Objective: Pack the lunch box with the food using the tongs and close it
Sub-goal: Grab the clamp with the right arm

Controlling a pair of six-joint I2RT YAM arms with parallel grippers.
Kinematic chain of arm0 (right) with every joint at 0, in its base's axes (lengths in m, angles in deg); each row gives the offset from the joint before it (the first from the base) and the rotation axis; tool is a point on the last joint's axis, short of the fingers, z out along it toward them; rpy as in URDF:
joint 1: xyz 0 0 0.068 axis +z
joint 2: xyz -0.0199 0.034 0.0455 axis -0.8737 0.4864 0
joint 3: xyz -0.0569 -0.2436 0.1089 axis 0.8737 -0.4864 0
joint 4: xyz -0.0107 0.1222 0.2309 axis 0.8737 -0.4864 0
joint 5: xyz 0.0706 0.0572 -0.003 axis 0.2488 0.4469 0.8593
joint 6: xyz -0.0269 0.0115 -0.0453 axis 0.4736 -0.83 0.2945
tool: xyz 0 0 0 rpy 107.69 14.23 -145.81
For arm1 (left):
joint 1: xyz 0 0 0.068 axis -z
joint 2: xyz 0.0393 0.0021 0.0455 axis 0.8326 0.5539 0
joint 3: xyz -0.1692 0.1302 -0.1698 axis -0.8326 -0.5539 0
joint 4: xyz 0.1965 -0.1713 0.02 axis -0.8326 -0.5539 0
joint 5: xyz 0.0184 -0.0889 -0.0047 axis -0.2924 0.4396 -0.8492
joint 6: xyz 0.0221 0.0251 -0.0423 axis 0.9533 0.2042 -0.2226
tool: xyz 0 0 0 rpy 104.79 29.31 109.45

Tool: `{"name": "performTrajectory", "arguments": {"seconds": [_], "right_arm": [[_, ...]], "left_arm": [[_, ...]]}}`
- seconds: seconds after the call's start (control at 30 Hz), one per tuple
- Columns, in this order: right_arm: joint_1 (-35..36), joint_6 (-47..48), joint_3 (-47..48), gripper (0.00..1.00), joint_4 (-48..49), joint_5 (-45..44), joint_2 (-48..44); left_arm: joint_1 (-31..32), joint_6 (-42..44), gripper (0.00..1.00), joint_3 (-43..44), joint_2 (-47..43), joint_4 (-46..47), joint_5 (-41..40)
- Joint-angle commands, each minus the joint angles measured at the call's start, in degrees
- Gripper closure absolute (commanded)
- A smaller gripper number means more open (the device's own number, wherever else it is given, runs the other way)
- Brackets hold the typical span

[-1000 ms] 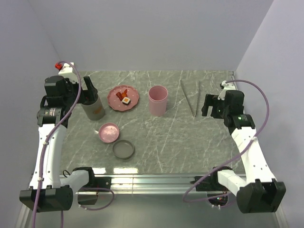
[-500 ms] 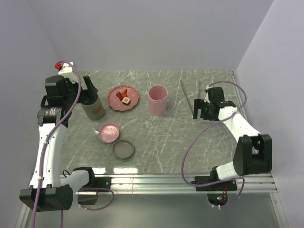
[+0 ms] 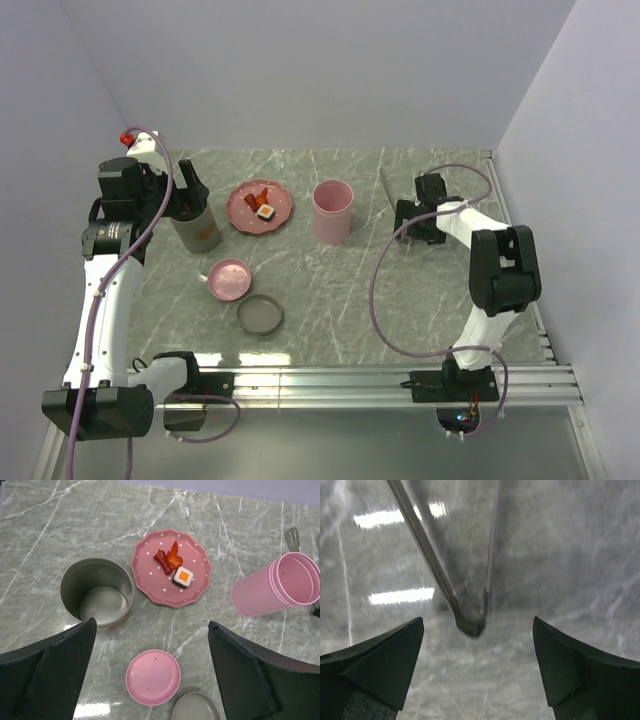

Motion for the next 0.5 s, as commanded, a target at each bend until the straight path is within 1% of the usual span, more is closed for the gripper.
{"name": "performTrajectory", "arguments": {"seconds": [0.0, 0.13, 0.23, 0.33, 0.47], "right_arm": [[0.4, -0.8, 5.4, 0.04, 2.4, -0.8, 3.4], [0.6, -0.2, 10.7, 0.04, 0.0, -0.5, 7.6], [0.6, 0.2, 13.8, 0.07, -2.2, -0.9, 10.7], [0.6, 1.5, 17.6, 0.05, -5.4, -1.1, 13.7], [0.6, 2.3, 20.6, 0.01, -7.1, 0.1, 16.4]], "left_arm": [[0.0, -0.9, 0.01, 0.1, -0.1, 2.2, 1.9], [0.0, -0.7, 0.01, 0.0, 0.5, 2.3, 2.0], [0.0, -0.7, 0.01, 0.1, 0.9, 2.2, 2.1], [0.0, -0.6, 0.01, 0.5, 1.9, 1.9, 2.4], [0.0, -0.5, 0.01, 0.5, 2.7, 1.9, 2.7]]}}
